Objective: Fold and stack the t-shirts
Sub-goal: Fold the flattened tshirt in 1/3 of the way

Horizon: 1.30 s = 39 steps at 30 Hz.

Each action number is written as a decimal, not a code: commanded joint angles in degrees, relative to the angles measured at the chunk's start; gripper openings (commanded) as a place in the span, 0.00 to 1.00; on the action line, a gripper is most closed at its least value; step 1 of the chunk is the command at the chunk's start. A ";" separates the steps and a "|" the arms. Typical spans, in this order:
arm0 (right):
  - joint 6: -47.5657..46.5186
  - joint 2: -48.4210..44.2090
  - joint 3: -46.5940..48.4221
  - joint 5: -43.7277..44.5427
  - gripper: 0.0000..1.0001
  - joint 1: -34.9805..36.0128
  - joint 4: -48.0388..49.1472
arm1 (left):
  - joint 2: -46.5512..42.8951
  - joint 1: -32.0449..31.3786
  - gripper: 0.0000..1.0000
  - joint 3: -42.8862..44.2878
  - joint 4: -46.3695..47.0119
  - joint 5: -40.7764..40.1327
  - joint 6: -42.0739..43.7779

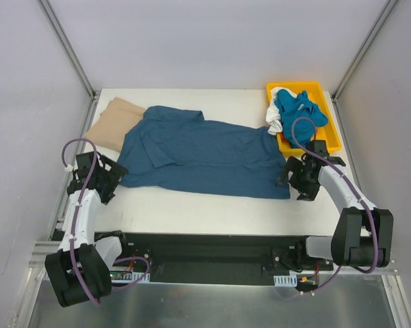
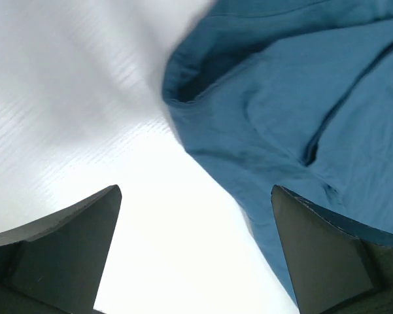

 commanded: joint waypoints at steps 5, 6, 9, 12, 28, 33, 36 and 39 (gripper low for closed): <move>3.46 2.95 -1.39 -4.46 0.95 -2.29 4.90 | 9.57 3.65 0.96 0.42 5.52 -1.57 -2.88; 3.37 3.65 -1.48 -4.37 0.93 -2.29 5.16 | 11.49 3.74 0.94 0.24 8.50 -1.22 -2.88; 3.72 4.53 -2.09 -4.72 0.88 -2.38 6.13 | 16.14 3.74 0.87 2.08 10.37 0.01 -2.27; 4.07 5.41 -2.53 -5.16 0.83 -2.47 7.01 | 20.19 3.83 0.80 3.75 11.25 -2.61 -1.57; 5.74 7.70 -5.70 -3.23 0.44 -2.65 8.77 | 34.10 3.74 0.00 8.86 11.34 -0.25 0.46; 4.70 5.77 -4.21 -4.01 0.02 -2.82 8.59 | 28.40 3.83 0.00 8.60 11.43 2.29 1.34; 2.33 1.91 -0.96 -6.03 0.01 -2.82 6.67 | 19.97 3.74 0.00 8.59 11.34 4.39 0.99; -0.22 -3.19 5.18 -6.65 0.01 -2.82 2.38 | 9.86 3.74 0.00 9.90 11.43 5.37 -1.03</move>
